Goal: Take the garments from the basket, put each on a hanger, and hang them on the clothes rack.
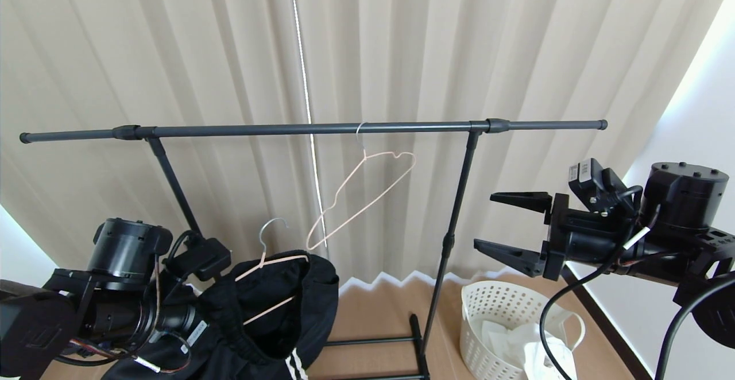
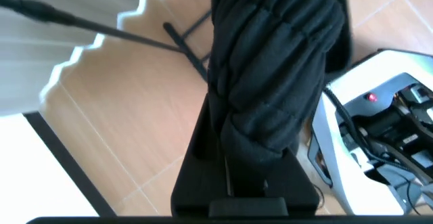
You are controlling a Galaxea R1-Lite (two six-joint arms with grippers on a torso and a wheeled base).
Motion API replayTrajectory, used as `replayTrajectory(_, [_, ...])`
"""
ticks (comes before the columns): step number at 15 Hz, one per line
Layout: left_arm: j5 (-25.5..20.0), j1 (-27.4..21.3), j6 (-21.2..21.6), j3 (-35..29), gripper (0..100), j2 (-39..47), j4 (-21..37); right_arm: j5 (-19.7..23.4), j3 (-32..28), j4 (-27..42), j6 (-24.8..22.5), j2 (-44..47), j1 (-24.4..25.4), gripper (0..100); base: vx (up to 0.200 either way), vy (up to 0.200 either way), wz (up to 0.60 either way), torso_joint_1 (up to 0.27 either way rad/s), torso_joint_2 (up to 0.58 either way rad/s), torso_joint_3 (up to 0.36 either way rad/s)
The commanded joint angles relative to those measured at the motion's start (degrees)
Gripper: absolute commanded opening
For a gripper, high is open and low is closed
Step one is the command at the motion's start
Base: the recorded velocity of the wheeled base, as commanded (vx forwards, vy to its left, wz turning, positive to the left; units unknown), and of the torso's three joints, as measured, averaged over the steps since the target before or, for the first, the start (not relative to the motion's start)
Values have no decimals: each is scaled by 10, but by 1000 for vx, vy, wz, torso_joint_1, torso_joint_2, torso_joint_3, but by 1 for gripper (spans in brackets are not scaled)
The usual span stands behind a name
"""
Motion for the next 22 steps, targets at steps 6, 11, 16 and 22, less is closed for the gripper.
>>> replayTrajectory(6, [-2, 33, -21, 4, 0, 43, -42, 0, 0, -1, 0, 8, 0, 100, 0, 0, 0, 0, 0, 0])
replayTrajectory(11, [-1, 42, -44, -54, 0, 55, -88, 0, -4, 0, 0, 9, 0, 100, 0, 0, 0, 0, 0, 0])
replayTrajectory(16, [1, 43, -69, -145, 0, 100, -90, 0, -6, 0, 0, 9, -1, 100, 0, 0, 0, 0, 0, 0])
replayTrajectory(22, [-2, 26, -135, -288, 0, 179, -91, -1, -10, -1, -1, 30, -1, 100, 0, 0, 0, 0, 0, 0])
